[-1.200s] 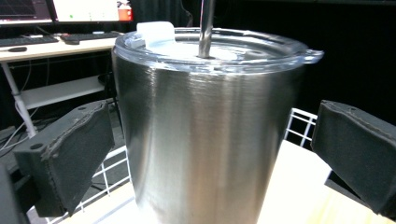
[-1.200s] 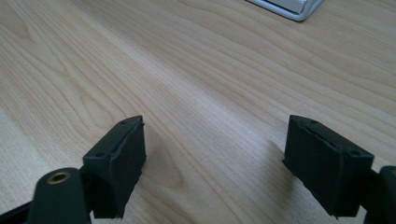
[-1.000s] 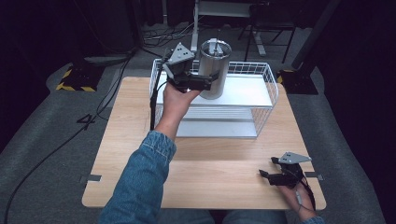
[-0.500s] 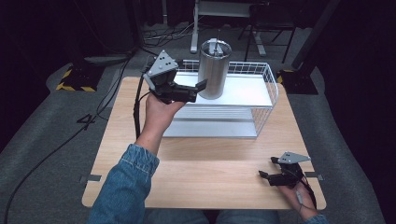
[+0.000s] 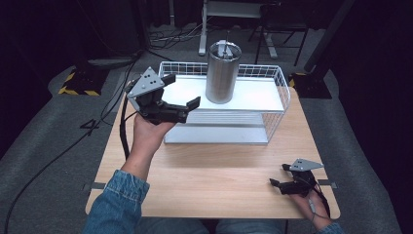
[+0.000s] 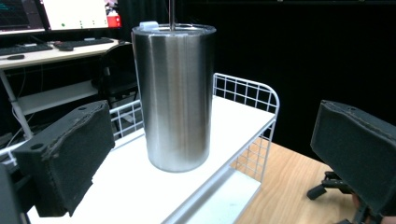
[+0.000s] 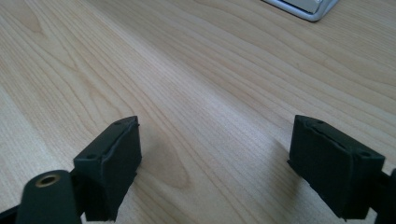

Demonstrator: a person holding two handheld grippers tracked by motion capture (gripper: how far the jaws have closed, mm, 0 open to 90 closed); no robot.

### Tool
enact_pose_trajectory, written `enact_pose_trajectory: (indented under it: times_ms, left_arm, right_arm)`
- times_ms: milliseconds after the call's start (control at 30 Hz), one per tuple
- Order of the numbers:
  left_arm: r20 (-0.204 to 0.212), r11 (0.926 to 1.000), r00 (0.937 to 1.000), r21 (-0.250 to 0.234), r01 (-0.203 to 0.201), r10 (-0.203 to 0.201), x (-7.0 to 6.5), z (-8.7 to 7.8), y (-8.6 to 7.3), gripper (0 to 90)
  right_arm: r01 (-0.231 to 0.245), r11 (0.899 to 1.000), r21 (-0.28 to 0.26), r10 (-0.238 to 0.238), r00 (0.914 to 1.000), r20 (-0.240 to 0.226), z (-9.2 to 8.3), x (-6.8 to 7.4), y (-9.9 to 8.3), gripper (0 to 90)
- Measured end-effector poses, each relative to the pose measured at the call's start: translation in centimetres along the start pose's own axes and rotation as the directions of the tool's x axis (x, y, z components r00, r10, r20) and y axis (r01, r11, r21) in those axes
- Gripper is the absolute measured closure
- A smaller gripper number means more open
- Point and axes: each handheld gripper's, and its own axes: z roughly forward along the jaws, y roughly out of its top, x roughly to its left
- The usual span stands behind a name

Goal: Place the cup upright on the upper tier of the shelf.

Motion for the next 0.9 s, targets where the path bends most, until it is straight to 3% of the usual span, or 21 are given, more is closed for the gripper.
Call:
enact_pose_trajectory:
  times_ms: [400, 533, 900]
  left_arm:
    - [0.014, 0.9995, 0.9998, 0.029, -0.013, 0.013, -0.5, -3.0, -2.9, 0.0]
    - [-0.002, 0.9984, 0.9996, 0.05, -0.028, 0.029, -0.4, -3.9, -4.1, 0.0]
    - [0.0, 0.9942, 0.999, 0.098, -0.044, 0.044, -0.6, -5.3, -7.4, 0.0]
  right_arm:
    - [0.002, 1.0, 0.005, -0.002, 1.0, -0.006, 0.2, 0.0, 0.2, 15.7]
    - [0.002, 1.0, 0.004, -0.002, 1.0, -0.005, 0.2, 0.0, 0.2, 15.7]
    - [0.002, 1.0, 0.003, -0.002, 1.0, -0.005, 0.2, 0.0, 0.2, 15.7]
